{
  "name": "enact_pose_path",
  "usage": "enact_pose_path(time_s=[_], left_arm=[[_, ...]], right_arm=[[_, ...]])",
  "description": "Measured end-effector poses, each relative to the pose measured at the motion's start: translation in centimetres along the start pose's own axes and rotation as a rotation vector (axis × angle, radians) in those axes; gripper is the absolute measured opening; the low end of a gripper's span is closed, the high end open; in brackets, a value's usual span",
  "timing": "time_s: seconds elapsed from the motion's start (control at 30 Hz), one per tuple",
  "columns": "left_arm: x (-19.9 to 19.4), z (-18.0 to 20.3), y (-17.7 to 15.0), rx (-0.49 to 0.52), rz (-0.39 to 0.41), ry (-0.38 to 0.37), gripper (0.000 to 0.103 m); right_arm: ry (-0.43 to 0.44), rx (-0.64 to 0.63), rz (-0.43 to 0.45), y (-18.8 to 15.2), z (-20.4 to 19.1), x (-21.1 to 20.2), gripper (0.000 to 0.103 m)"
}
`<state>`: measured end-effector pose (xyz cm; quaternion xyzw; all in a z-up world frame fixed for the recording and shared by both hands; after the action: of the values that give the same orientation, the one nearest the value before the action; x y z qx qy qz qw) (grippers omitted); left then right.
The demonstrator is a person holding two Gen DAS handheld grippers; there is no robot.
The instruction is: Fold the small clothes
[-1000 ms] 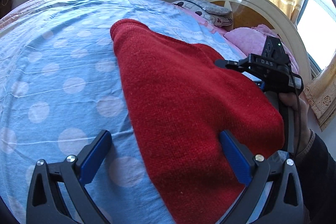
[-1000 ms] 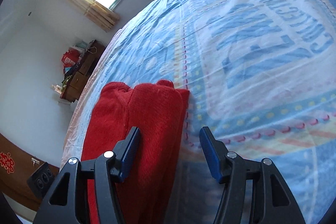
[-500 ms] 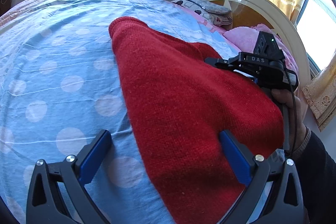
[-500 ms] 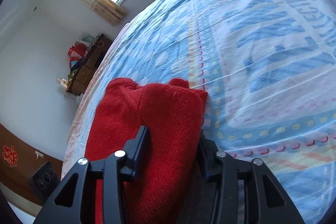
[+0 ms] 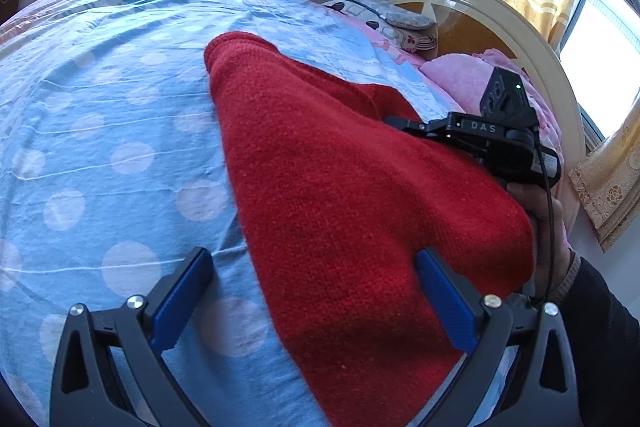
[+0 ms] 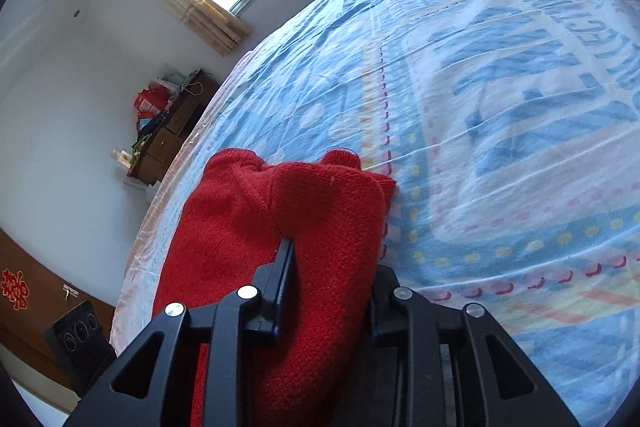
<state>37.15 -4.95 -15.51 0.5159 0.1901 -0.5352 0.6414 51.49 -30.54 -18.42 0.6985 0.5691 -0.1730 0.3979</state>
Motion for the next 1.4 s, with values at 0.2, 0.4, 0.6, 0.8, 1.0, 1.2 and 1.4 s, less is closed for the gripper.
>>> enact_pose_path(time_s=[0.2,0.4,0.6,0.8,1.0,1.2,1.4], left_arm=[[0.3,1.4,-0.1,0.063,-0.019,-0.012,0.085],[0.1,1.8,-0.2,0.06,-0.017,-0.005,0.075],[-0.5,2.4,-0.3,0.067,-0.021,0.007,0.056],[-1.4,3.5,-0.8,0.119,-0.007,0.085,0.045],[-2.1,3.5,-1.3,0.12,-0.002,0.1,0.041],[-3.2,4.4,-2.1,0.145,0.012,0.136,0.04],[-4.8,4.7,-3.3,0.148,0.024,0.151,0.04]], right_arm=[[-0.006,0.012,-0.004,0.1,0.3,0.3,0.029],[0.017,0.054,-0.018,0.0,0.9,0.1,0.029],[-0.09,0.007,0.045,-0.9,-1.3,-0.7,0.023],[-0.111,0.025,0.093,-1.9,-2.5,-1.9,0.022],[-0.095,0.012,0.114,-3.0,-3.7,-3.4,0.022],[-0.082,-0.002,0.132,-4.0,-5.1,-4.6,0.022],[-0.049,-0.021,0.141,-5.3,-6.9,-5.1,0.022]])
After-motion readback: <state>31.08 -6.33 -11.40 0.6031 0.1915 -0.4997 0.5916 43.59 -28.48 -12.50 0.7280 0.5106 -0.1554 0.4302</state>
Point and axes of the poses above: each gripper's, at about its wrist camera, not at the fingertips, and x roughly the way its jaws point, z to its right, y to its top, the point moved 1 cm from there along x, roughly the way its jaws point, and after that the axes turned 14 degrees about -z, right-handed, at the moved point
